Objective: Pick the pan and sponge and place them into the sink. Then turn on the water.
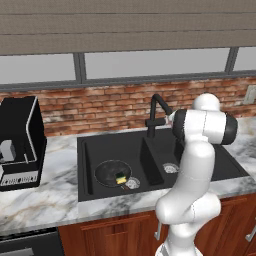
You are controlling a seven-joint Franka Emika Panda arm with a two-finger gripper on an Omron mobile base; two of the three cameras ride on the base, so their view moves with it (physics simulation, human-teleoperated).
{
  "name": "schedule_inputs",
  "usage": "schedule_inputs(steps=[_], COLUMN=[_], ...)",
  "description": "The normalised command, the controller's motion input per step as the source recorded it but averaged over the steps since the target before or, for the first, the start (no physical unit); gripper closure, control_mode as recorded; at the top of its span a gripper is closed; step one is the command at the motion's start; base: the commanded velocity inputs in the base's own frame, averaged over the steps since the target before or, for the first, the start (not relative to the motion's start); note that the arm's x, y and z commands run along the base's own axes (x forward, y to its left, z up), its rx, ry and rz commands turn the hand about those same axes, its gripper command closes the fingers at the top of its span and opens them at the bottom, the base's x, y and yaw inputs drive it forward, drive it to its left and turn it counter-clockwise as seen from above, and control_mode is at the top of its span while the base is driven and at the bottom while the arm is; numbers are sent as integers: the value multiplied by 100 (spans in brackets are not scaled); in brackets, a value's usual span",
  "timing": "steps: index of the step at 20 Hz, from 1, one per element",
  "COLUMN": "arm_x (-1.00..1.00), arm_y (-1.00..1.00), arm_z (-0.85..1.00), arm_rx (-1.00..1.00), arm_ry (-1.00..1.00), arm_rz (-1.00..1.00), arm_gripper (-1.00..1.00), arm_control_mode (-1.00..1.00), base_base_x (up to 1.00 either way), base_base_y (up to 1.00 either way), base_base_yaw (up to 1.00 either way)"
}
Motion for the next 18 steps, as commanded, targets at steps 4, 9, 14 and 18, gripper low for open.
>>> schedule_inputs(steps=[4, 9, 14, 18], arm_x=[34, 21, 35, 37], arm_y=[-14, -9, 0, 0], arm_z=[-23, -31, -20, -2], arm_rx=[0, 0, -1, -1], arm_ry=[0, 0, -2, -3], arm_rz=[0, 0, 0, 0], arm_gripper=[-100, -100, -100, -100], arm_control_mode=[-100, -100, -100, -100], base_base_x=[0, 0, 0, 0], base_base_y=[0, 0, 0, 0], base_base_yaw=[0, 0, 0, 0])
